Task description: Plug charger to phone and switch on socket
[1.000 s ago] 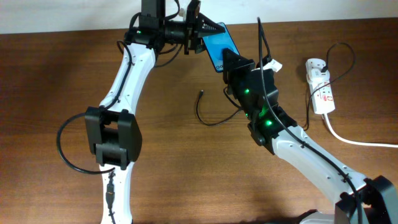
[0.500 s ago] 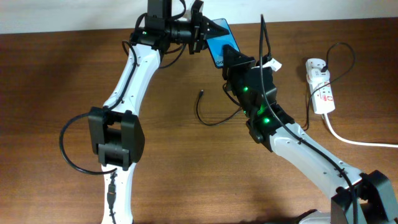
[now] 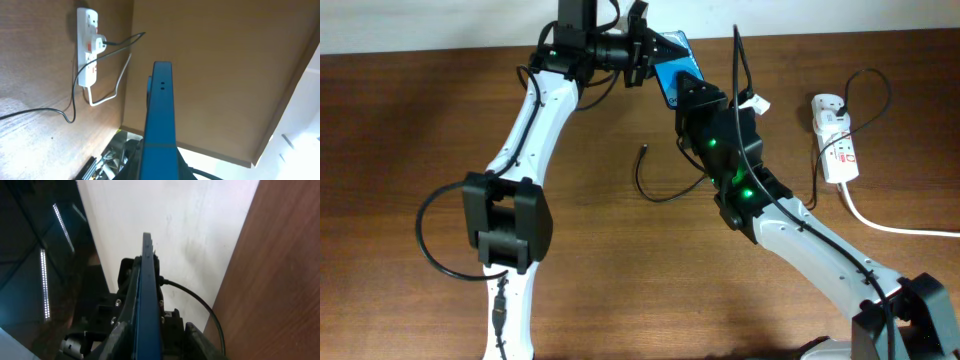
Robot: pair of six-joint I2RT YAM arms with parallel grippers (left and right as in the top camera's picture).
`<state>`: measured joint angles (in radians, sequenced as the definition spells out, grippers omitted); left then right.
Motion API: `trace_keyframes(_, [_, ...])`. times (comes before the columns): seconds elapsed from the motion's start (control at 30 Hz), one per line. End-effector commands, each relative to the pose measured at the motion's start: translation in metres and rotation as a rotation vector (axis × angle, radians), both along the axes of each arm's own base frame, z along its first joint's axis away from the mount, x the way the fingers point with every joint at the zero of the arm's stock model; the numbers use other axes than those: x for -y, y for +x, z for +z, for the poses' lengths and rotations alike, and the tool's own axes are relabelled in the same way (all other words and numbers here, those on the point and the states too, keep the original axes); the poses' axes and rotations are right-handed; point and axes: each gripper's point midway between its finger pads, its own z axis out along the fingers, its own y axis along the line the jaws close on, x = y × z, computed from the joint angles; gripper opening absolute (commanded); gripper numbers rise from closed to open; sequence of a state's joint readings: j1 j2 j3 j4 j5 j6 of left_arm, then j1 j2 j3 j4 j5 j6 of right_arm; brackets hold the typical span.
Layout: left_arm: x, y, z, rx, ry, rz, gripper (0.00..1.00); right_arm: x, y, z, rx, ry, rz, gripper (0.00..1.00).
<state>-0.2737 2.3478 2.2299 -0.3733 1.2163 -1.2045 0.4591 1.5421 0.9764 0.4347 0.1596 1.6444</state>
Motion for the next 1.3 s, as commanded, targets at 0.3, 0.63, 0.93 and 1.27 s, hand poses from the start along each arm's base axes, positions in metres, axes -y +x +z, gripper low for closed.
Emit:
trace_keyframes(0.3, [-0.141, 0.021, 0.02, 0.338, -0.095, 0.002, 0.0, -0.007, -0.028, -0.081, -0.177, -0.539, 0.233, 0.59])
trace_keyframes(0.63, [-0.177, -0.009, -0.022, 0.316, -0.019, 0.033, 0.0, -0.01, -0.08, -0.104, -0.28, -0.925, 0.631, 0.64])
trace_keyframes(0.93, [-0.237, -0.018, -0.029, 0.213, 0.001, 0.145, 0.0, -0.041, -0.021, -0.07, -0.294, -1.028, 0.783, 0.51])
trace_keyframes(1.27, [-0.244, -0.017, -0.029, 0.213, 0.002, 0.159, 0.0, -0.067, 0.001, -0.195, -0.47, -0.952, 0.91, 0.43])
